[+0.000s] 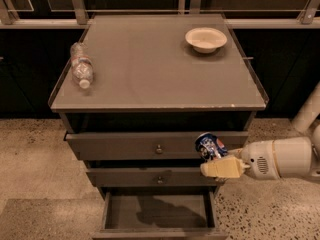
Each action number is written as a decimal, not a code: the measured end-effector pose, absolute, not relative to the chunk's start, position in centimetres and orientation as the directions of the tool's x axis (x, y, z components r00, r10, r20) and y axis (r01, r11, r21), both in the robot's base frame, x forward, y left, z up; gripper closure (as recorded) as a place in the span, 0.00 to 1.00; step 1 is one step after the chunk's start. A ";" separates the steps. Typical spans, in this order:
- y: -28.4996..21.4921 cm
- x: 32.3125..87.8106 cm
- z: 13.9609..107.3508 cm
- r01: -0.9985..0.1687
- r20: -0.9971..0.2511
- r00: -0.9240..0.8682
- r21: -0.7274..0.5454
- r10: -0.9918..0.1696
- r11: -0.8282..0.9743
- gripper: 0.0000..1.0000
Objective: Place pepsi can into bottom drawer
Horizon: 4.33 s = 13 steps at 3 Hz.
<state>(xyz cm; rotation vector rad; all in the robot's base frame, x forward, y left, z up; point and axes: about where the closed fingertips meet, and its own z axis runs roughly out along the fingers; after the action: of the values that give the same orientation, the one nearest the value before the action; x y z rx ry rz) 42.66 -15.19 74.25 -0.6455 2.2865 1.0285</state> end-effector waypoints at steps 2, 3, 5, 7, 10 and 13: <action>-18.7 42.5 70.6 -0.516 -0.615 -0.781 0.538 -0.109 0.666 1.00; -19.0 42.3 70.0 -0.494 -0.633 -0.773 0.564 -0.038 0.661 1.00; -20.1 43.2 56.3 -0.225 -0.489 -0.835 0.723 0.253 0.653 1.00; -20.0 44.3 45.5 -0.042 -0.378 -0.853 0.736 0.359 0.676 1.00; -19.0 43.9 38.5 -0.005 -0.353 -0.867 0.713 0.352 0.702 1.00; -15.5 42.3 27.8 0.033 -0.225 -0.944 0.667 0.243 0.745 1.00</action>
Offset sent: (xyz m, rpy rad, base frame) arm -0.0021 -0.0293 -0.0318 -0.0044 0.0377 -0.1038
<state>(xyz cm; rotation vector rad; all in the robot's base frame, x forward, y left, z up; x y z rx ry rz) 42.31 -15.50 27.82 0.2148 2.6477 1.0039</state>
